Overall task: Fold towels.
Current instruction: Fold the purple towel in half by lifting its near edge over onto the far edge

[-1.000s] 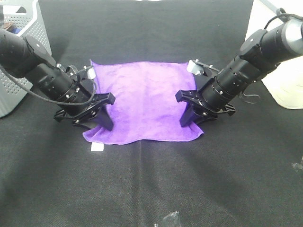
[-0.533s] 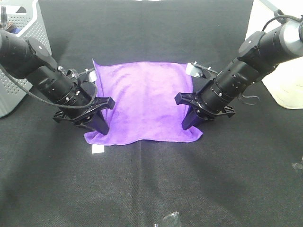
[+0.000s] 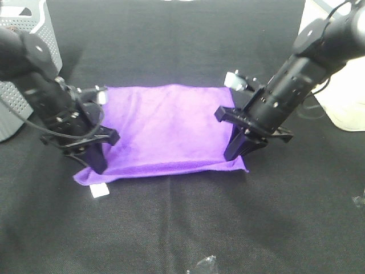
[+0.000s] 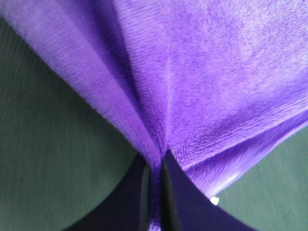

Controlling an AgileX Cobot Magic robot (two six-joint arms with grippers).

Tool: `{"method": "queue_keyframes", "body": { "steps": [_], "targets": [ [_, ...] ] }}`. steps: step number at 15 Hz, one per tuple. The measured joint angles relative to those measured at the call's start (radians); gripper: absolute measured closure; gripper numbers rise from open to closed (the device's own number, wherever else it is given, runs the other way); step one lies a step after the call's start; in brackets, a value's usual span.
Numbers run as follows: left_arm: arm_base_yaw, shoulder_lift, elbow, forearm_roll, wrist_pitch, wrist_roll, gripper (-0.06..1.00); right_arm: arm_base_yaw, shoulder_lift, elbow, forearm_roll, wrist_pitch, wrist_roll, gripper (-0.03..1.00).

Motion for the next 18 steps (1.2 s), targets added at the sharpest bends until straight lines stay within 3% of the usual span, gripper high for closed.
{"method": "queue_keyframes", "body": {
  "steps": [8,12,18],
  "targets": [
    [-0.010,-0.457,0.381,-0.003,-0.032,-0.093,0.94,0.010,-0.464,0.384,0.049,0.019,0.075,0.97],
    [-0.011,-0.510,0.349,0.005,-0.030,-0.106,0.94,0.010,-0.520,0.395,0.036,-0.057,0.076,0.97],
    [-0.011,-0.325,0.149,0.056,-0.063,-0.107,0.94,0.009,-0.307,0.193,-0.033,-0.142,0.076,0.97]
  ]
}}
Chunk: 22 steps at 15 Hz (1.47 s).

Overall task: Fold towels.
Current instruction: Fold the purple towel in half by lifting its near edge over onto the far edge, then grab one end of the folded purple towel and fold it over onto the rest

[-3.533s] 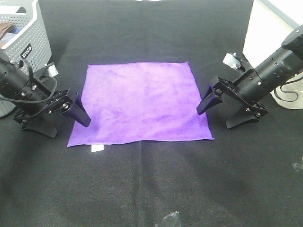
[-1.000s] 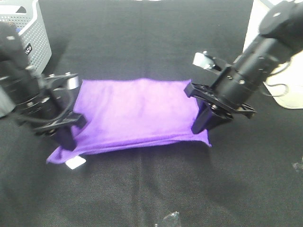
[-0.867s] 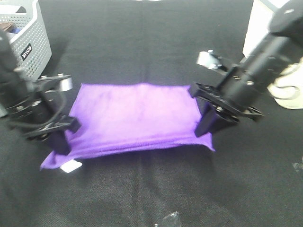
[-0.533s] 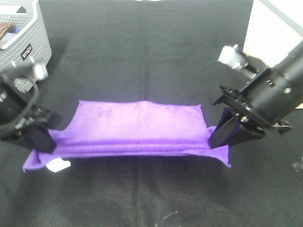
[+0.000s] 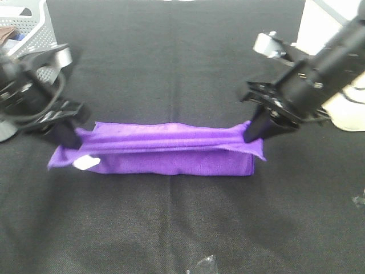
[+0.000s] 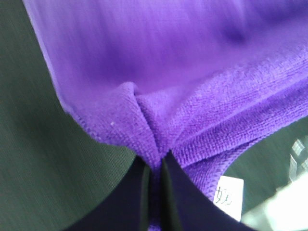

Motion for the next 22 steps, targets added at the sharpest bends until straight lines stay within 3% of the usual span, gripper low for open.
{"method": "queue_keyframes", "body": {
  "steps": [7,13,16,18,21,22],
  "targets": [
    [0.023,0.298,-0.289,0.062,-0.002,0.001,0.94,-0.003,0.294,-0.291,-0.050,-0.018,0.029,0.97],
    [0.023,0.439,-0.425,0.059,-0.008,0.004,0.94,-0.034,0.372,-0.321,-0.058,-0.116,0.050,0.96],
    [0.023,0.474,-0.437,0.058,-0.030,0.004,0.86,-0.034,0.413,-0.321,-0.059,-0.128,0.050,0.92],
    [0.023,0.475,-0.437,0.062,-0.051,0.004,0.75,-0.034,0.414,-0.321,-0.061,-0.132,0.050,0.83],
    [0.023,0.474,-0.437,0.071,-0.063,-0.006,0.49,-0.035,0.414,-0.321,-0.069,-0.139,0.050,0.52],
    [0.023,0.474,-0.437,0.071,-0.063,-0.006,0.49,-0.035,0.414,-0.321,-0.069,-0.139,0.050,0.52]
  ]
}}
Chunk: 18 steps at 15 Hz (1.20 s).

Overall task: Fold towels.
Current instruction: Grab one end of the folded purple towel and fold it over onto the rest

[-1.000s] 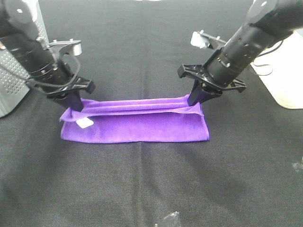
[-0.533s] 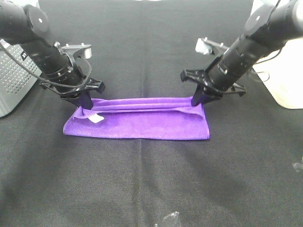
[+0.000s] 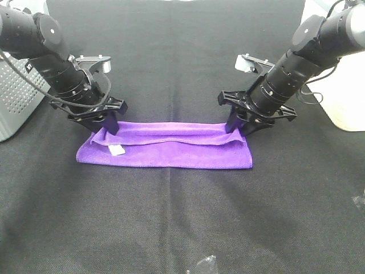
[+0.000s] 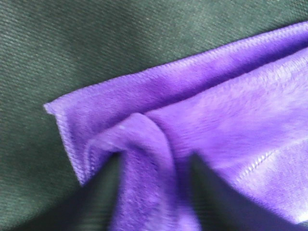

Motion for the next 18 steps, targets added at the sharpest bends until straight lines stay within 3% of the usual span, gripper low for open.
{"method": "queue_keyframes", "body": {
  "steps": [1,3,11,14,18],
  "targets": [
    [0.000,0.000,0.000,0.030,-0.011,-0.037,0.31,0.000,0.000,0.000,-0.011,0.000,0.000,0.38],
    [0.000,0.000,0.000,0.073,-0.005,-0.061,0.18,-0.001,0.000,0.000,-0.025,0.017,0.000,0.30],
    [0.021,0.010,-0.001,0.105,0.023,-0.046,0.18,-0.001,-0.051,0.000,-0.033,0.155,0.000,0.29],
    [0.024,0.012,-0.089,0.105,0.124,-0.045,0.18,-0.001,-0.131,0.000,-0.034,0.187,0.000,0.29],
    [0.024,0.012,-0.255,0.026,0.307,0.011,0.18,-0.001,-0.230,0.000,-0.034,0.226,0.000,0.29]
  ]
}}
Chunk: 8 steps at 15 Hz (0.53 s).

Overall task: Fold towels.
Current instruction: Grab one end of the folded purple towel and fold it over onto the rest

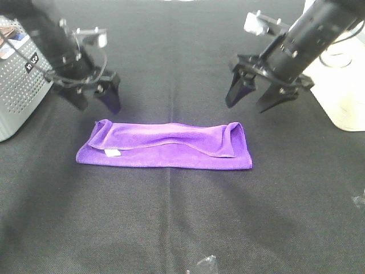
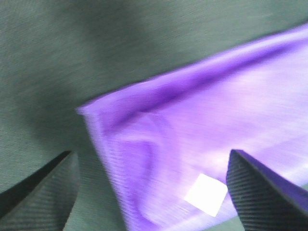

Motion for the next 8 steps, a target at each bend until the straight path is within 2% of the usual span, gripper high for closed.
{"method": "queue_keyframes", "body": {
  "steps": [3,4,6,8],
  "targets": [
    [0.000,-0.001,-0.063,-0.034,0.140,0.052,0.18,0.000,-0.042,-0.001,-0.030,0.099,-0.001,0.29],
    [0.005,-0.003,-0.053,-0.037,0.156,0.061,0.18,0.000,-0.052,-0.001,-0.053,0.131,0.001,0.29],
    [0.032,-0.028,0.008,-0.060,0.158,0.077,0.18,0.000,-0.072,-0.001,-0.095,0.184,0.028,0.29],
    [0.103,-0.077,0.135,-0.156,0.140,0.142,0.18,0.000,-0.097,-0.001,-0.129,0.220,0.055,0.29]
  ]
}}
